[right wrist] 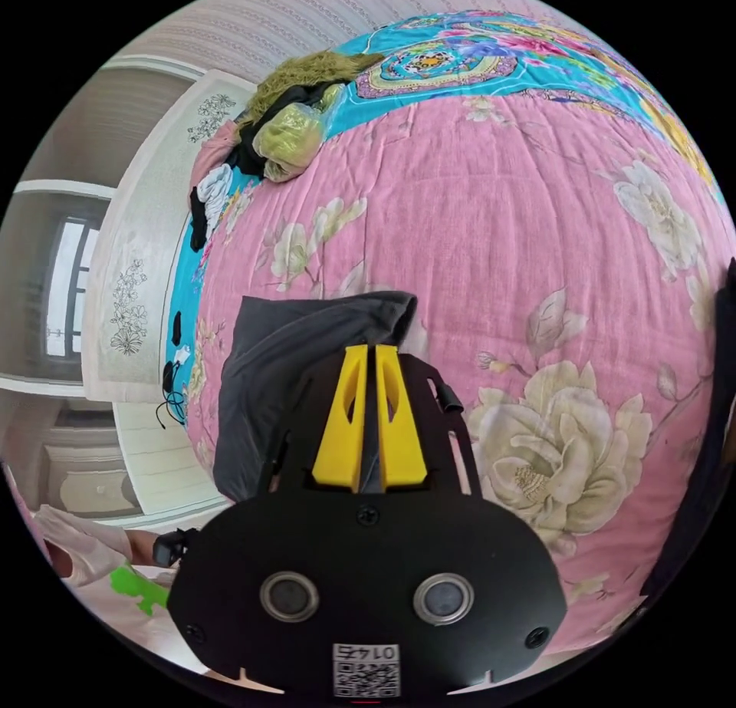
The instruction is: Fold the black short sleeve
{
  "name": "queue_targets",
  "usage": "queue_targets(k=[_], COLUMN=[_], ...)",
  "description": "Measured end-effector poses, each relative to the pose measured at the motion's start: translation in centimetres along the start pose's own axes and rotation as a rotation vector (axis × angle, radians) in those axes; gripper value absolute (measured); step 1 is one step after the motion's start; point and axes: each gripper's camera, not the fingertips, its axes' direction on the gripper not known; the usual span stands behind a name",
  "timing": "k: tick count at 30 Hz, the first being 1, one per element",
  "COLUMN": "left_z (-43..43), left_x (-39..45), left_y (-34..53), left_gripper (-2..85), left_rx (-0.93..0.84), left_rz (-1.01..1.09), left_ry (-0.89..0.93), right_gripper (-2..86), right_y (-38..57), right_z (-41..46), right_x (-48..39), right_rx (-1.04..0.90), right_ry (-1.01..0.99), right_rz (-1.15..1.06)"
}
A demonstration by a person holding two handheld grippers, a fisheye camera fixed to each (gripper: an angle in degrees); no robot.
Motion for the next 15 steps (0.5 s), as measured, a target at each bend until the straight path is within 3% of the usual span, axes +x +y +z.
queue_targets(k=[4, 8, 15], left_z=[-0.2, -0.1, -0.1], left_x=[0.6, 0.4, 1.0], left_y=[-0.5, -1.2, -2.4], left_gripper=[-0.9, -0.9, -0.9], left_rx=[0.003, -0.004, -0.020], left_rz=[-0.009, -0.050, -0.048], left_ry=[-0.007, 0.005, -0.007], right_gripper=[1.3, 3.0, 6.5], right_y=[0.8, 2.5, 5.1], right_z=[-2.1, -3.5, 1.1], right_x=[1.4, 2.0, -0.7], right_rx=[0.023, 0.057, -0.124], right_ry=[0.030, -0.107, 0.008], right_rz=[0.027, 0.046, -0.008])
